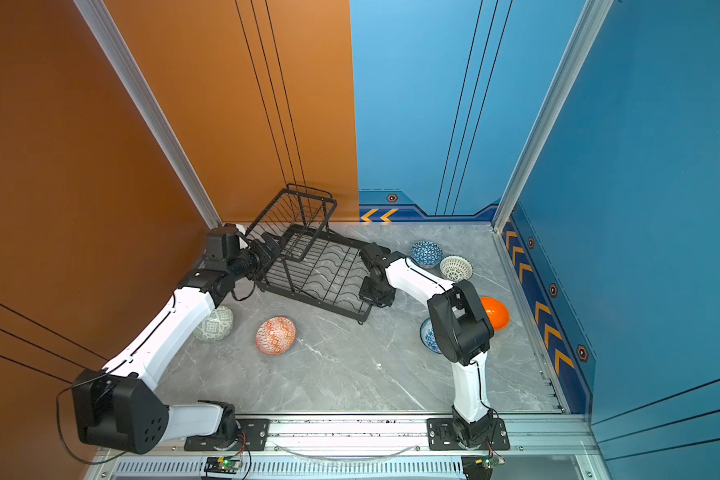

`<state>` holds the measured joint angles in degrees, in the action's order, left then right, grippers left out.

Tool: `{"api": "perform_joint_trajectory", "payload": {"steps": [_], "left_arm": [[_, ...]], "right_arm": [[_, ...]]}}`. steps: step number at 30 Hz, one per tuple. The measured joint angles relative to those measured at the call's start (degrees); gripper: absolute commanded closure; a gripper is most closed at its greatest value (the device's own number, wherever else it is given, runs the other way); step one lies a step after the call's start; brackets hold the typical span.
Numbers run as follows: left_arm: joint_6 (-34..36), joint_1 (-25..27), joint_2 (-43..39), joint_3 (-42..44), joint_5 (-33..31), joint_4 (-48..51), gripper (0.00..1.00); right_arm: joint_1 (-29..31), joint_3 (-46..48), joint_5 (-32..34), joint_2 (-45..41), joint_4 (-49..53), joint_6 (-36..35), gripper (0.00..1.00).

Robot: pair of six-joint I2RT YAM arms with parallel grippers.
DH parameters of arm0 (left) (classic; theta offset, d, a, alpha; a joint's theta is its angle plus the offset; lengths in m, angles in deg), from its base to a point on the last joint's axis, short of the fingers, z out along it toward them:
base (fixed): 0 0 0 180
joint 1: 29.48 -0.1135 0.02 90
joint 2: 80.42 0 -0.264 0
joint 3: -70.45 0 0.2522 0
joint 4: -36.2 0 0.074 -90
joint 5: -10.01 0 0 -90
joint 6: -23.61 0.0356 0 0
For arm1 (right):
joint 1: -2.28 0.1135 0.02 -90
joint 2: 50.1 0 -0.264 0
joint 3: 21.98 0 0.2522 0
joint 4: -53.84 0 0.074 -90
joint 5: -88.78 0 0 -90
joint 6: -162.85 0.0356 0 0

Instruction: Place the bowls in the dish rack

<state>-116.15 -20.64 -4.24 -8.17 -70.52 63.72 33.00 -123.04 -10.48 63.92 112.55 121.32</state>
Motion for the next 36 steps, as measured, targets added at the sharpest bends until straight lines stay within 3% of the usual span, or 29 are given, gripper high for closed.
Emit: {"api": "perform_joint_trajectory", "payload": {"steps": [8,23,27,29,32,36], "left_arm": [[0.00,1.40,0.00,-0.55,-0.07,1.11,0.02],[0.46,3.34,0.17,-3.04,-0.44,2.86,0.02],[0.44,4.04,-0.09,-3.04,-0.90,3.89,0.02],[0.46,4.39,-0.26,-3.04,-1.18,4.24,0.02],[0.44,4.83,-0.61,-3.04,-1.55,4.85,0.02],[0.46,5.20,-0.79,-3.04,-1.84,5.22,0.02]], "right_arm": [[-1.57,-8.85,0.90,5.42,7.98,-2.82,1.00],[-9.79,-34.45,1.99,20.90,17.66,-19.06,1.00],[-10.64,-38.58,2.80,23.23,19.28,-21.99,0.95],[-10.82,-39.52,3.30,23.69,19.58,-23.06,0.85],[-10.91,-39.93,3.37,24.17,17.99,-24.59,0.87],[-10.80,-40.02,4.07,24.35,16.74,-25.92,0.82]]}}
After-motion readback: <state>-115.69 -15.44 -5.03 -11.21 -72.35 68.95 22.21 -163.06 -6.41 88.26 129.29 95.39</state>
